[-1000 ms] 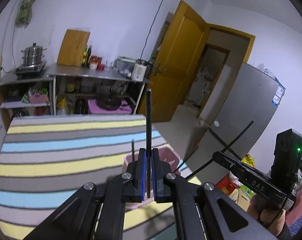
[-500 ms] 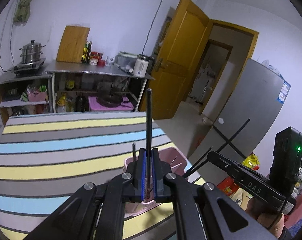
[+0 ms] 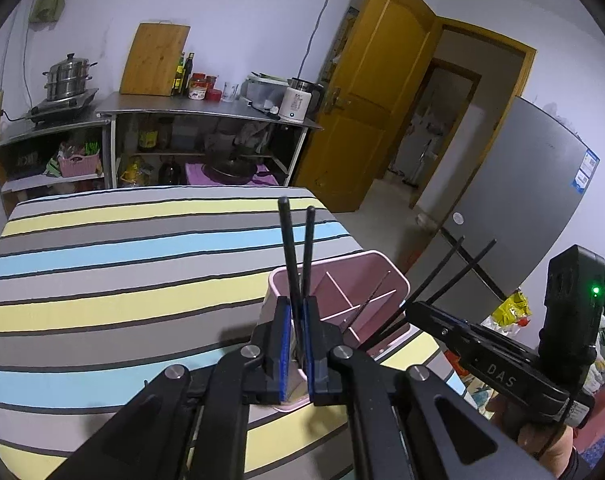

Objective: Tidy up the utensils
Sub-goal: 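Lower the chopsticks into the basket and open the left tool while the right tool releases, then move both tools back down to the remaining chopsticks on the cloth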

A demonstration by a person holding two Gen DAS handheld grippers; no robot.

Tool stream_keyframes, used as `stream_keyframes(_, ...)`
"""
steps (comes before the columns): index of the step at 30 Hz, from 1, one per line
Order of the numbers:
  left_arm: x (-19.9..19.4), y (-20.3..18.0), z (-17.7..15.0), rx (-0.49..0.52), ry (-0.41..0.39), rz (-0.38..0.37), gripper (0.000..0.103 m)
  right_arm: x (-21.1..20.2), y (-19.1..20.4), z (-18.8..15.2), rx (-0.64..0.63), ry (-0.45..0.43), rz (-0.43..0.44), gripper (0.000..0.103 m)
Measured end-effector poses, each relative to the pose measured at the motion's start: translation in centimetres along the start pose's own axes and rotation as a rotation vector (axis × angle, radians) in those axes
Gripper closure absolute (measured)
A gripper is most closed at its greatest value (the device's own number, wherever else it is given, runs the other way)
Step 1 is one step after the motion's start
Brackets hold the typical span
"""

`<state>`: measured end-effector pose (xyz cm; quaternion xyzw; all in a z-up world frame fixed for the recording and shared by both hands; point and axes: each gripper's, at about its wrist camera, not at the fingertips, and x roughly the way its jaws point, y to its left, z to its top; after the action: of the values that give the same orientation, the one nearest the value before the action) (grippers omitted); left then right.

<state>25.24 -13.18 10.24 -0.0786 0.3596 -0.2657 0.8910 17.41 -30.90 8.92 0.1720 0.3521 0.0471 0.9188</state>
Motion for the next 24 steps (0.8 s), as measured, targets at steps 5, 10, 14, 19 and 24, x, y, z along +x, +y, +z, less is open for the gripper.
stream_keyframes(5,-0.6,0.2,-0.2,-0.001,-0.011,-0.008,0.094,-0.5,0.0,-0.4,-0.004,-0.011,-0.003,0.089)
stream_keyframes(10,-2.2,0.2,-1.1,-0.001,-0.035,-0.009,0.090,-1.6,0.0,-0.9,-0.006,-0.024,0.011,0.088)
stream_keyframes(14,-3.6,0.5,-2.4,-0.006,-0.045,-0.008,0.089,-2.6,0.1,-1.7,-0.014,-0.037,0.013,0.086)
stream_keyframes(19,-5.0,1.4,-4.8,-0.016,-0.041,0.008,0.089,-3.6,0.1,-2.8,-0.012,-0.035,0.020,0.086)
stream_keyframes(24,-6.2,3.5,-7.9,-0.056,-0.018,0.046,0.089,-4.1,0.4,-4.7,-0.018,-0.010,0.042,0.086)
